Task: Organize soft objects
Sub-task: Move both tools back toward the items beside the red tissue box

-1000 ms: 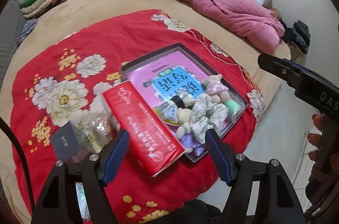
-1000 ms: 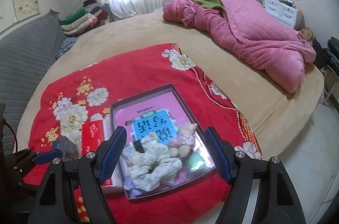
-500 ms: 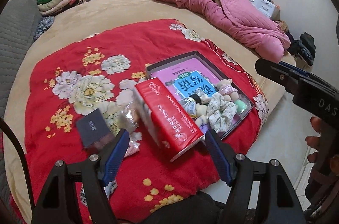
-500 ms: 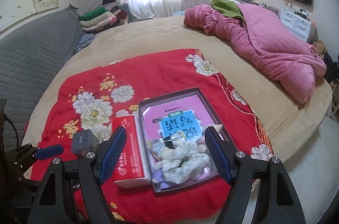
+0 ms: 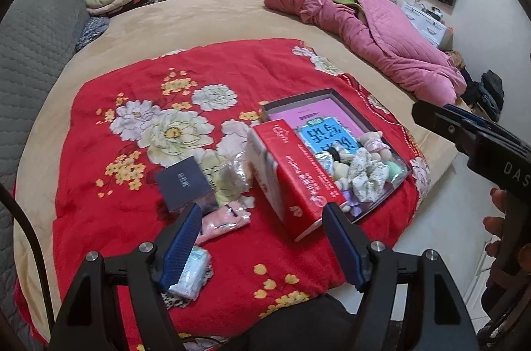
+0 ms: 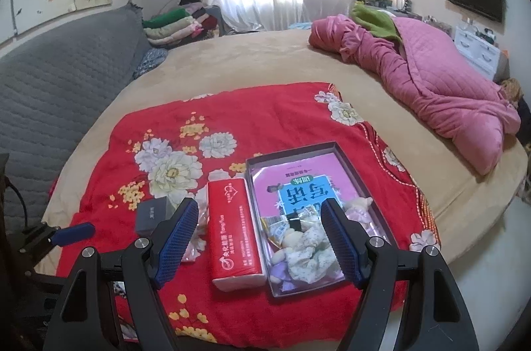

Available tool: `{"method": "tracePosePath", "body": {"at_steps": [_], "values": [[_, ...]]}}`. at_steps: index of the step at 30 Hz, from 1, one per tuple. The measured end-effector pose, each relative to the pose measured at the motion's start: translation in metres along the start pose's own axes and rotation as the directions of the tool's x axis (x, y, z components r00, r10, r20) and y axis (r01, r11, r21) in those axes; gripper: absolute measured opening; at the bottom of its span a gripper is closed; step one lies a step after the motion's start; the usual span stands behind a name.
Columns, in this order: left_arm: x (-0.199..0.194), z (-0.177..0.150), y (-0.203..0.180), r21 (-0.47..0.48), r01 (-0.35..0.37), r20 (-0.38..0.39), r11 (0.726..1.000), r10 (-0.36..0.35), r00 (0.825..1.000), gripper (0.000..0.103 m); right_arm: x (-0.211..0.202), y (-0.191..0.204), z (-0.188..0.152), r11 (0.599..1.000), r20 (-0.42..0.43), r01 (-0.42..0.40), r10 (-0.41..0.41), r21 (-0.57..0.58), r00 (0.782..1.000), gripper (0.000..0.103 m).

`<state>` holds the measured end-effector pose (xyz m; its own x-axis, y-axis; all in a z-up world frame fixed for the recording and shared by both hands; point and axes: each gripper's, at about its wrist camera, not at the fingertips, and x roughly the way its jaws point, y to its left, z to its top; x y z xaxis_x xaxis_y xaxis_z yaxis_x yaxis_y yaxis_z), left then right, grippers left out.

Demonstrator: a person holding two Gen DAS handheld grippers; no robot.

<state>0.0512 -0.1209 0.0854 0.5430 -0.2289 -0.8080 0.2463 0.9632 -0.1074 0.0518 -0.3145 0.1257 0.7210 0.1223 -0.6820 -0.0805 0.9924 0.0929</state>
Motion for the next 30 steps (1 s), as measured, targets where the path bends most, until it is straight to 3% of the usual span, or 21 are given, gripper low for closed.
{"method": "tracePosePath", "body": {"at_steps": [17,30], "values": [[-0.026,-0.019,0.048,-0.097,-0.041,0.019,0.994,0.043,0.999,0.074,-0.009,0.04,-0.005,0.996,0.005,-0.046,0.047,-0.072,0.999,0.077],[-0.036,-0.049,0.075,-0.144,-0.078,-0.008,0.987,0.078,0.997,0.074,-0.005,0.067,-0.013,0.987,-0.008,-0.119,0.119,-0.107,0.993,0.077]]}}
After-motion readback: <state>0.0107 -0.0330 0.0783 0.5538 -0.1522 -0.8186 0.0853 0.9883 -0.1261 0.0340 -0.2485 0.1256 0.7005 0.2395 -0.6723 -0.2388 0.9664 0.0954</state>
